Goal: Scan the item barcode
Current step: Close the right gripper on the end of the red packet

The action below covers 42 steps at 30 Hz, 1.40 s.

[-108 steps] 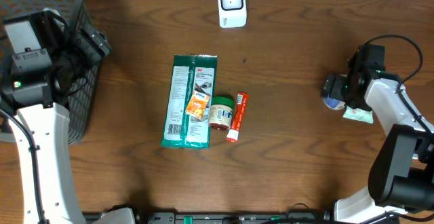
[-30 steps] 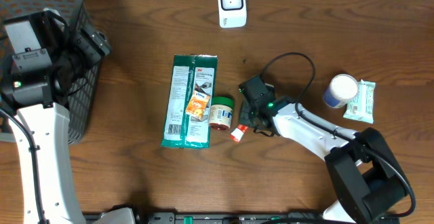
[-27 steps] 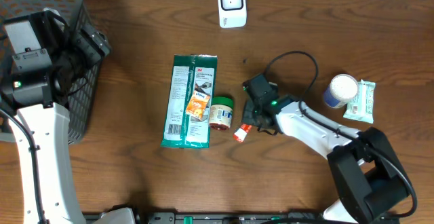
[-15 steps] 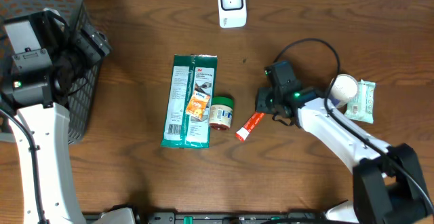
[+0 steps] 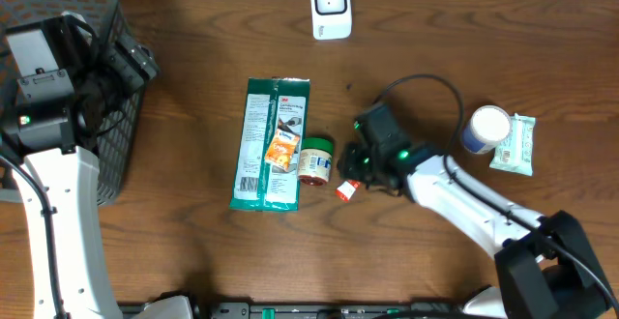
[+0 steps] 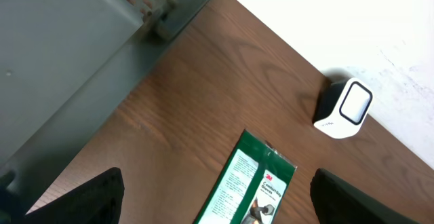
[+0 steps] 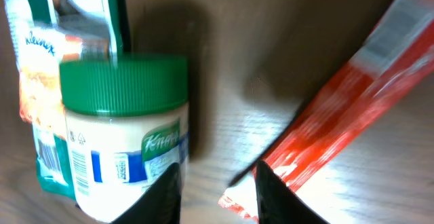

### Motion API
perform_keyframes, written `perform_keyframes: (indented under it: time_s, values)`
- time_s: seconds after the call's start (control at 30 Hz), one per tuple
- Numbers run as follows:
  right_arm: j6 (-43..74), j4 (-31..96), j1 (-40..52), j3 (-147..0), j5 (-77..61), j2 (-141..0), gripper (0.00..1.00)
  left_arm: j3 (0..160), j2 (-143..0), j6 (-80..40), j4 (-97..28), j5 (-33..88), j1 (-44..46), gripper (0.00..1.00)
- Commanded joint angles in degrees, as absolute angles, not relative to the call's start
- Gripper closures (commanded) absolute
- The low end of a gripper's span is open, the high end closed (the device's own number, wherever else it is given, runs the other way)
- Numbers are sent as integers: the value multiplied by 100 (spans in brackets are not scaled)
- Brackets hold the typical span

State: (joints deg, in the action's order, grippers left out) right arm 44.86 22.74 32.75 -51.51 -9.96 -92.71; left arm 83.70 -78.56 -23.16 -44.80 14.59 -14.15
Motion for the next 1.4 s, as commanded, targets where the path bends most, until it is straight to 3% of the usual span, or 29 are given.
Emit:
perform_keyframes:
  time_s: [0.0, 0.2, 0.73, 1.0, 1.37]
  values:
    - [5293, 2128, 3551, -4864, -360, -9227, 80, 8462, -7824, -2320, -4480, 1385, -1435, 14]
    - [5741, 1822, 3833, -4543, 148, -9227, 95, 8462, -7824, -2320, -4480, 1385, -1435, 14]
    - [5264, 2053, 3662, -4556, 73, -9218, 95, 8462, -7824, -2320, -4480, 1385, -1435, 14]
    - [5271, 1494, 3347, -4576, -980, -9214, 97, 8462, -7824, -2320, -4482, 1385, -1435, 14]
    - [5981, 1363, 3671, -4550, -425, -9216, 99, 8462, -7824, -2320, -4480, 1385, -1435, 14]
